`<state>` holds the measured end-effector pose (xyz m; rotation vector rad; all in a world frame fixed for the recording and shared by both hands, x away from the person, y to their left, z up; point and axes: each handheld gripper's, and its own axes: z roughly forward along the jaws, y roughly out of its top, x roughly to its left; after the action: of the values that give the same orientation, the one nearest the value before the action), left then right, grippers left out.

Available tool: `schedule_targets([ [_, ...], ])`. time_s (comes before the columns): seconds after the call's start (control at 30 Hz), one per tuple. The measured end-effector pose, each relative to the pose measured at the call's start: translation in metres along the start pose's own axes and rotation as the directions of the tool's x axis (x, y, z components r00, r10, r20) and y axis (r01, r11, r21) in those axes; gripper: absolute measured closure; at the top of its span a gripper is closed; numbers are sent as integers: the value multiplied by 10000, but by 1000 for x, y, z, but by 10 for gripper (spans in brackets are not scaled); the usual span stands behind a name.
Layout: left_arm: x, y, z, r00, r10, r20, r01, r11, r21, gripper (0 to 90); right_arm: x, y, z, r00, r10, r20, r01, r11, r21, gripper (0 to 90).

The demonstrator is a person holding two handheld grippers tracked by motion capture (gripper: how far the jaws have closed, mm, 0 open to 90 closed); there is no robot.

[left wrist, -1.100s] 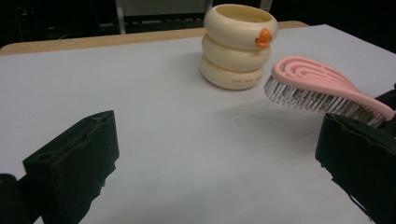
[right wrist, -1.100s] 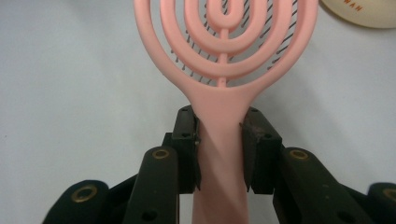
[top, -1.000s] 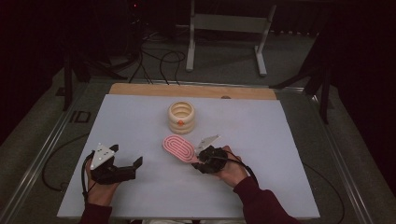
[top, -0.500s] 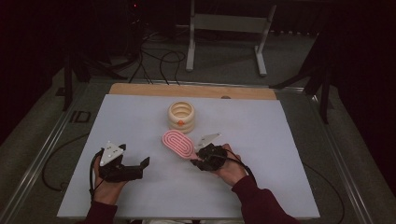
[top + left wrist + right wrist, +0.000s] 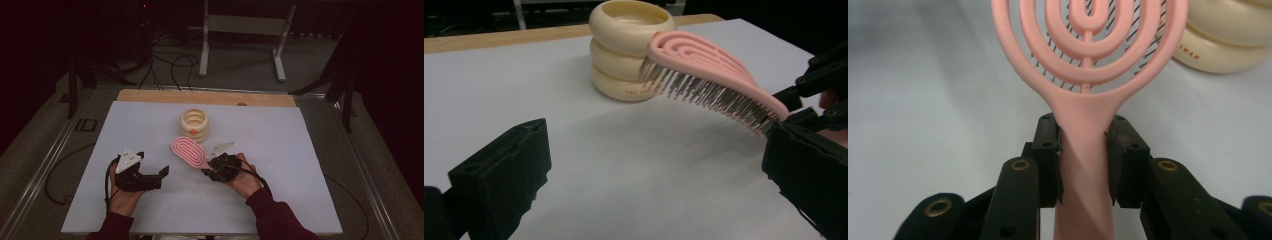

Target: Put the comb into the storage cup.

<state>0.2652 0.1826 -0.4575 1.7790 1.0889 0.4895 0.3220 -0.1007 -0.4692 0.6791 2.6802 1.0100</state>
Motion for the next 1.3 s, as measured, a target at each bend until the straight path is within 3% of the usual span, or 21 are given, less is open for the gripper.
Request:
schedule_targets([
  [0.27,-8,6,8,9997,-33,240,33,10000,19,0,4,3,1,9999,-97,98,98,9998,-179,701],
  [0.57,-15,8,20,9969,-469,630,471,9989,-12,0,6,5,1,9999,-4,170,11,9990,-446,701],
  [0.9,-21,13,28,9944,-694,802,698,9976,-18,0,8,7,2,9998,34,188,-20,9972,-744,701],
  [1.03,-22,14,32,9947,-830,609,831,9965,2,0,11,7,2,9998,43,197,-26,9960,-894,701],
  [1.3,-26,17,39,9891,-1198,858,1205,9927,-33,0,14,8,3,9998,-31,221,55,9941,-1079,701],
])
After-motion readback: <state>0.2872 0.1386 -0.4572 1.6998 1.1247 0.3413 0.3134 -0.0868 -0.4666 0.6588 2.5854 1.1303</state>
